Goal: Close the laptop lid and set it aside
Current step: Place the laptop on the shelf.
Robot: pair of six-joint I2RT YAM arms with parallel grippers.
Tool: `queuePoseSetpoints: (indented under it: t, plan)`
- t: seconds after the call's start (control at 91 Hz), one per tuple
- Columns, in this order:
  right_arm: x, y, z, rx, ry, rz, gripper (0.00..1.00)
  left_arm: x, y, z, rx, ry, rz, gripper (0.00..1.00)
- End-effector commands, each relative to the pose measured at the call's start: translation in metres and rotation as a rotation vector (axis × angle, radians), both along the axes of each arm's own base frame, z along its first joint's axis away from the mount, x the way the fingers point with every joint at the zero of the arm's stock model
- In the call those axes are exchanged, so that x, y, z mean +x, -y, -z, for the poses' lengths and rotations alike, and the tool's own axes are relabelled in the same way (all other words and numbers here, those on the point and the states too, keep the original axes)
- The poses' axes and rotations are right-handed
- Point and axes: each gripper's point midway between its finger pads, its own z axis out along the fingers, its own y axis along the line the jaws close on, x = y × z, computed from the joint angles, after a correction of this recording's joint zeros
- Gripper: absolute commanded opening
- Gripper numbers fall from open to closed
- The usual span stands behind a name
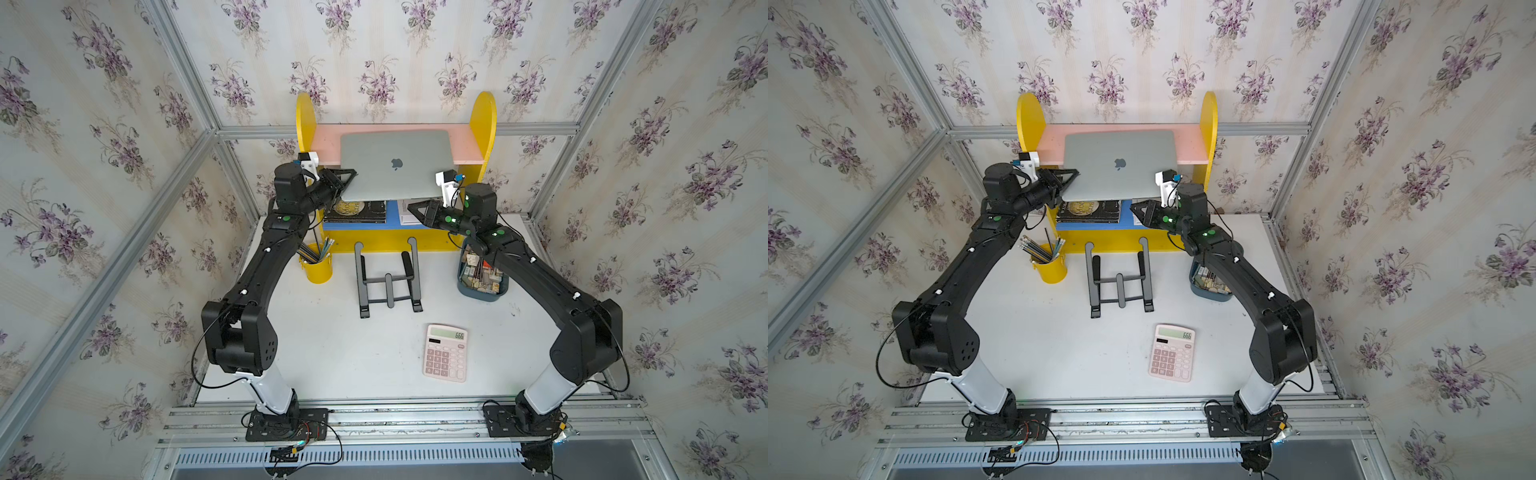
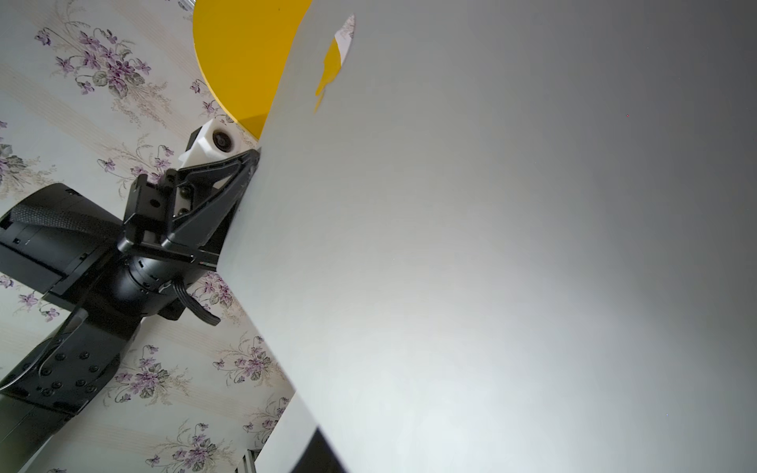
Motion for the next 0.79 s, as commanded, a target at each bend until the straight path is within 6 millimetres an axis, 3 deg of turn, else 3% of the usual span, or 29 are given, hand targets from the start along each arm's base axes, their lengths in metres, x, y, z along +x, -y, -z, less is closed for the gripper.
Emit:
queuePoseSetpoints:
  t: [0.0,0.505,0.78]
  plan:
    - [0.005,-0.002,-0.004,0.012,0.001,0.016,0.28,0.016,-0.017,0.021,0.041,-0.062,-0.117,0.04]
    - [0.007,-0.005,-0.027,0.044,0.031,0.020,0.27,0.015,-0.017,0.010,0.049,-0.051,-0.105,0.30]
    - [0.011,-0.007,-0.032,0.054,0.032,0.019,0.27,0.015,-0.016,0.003,0.064,-0.041,-0.095,0.39]
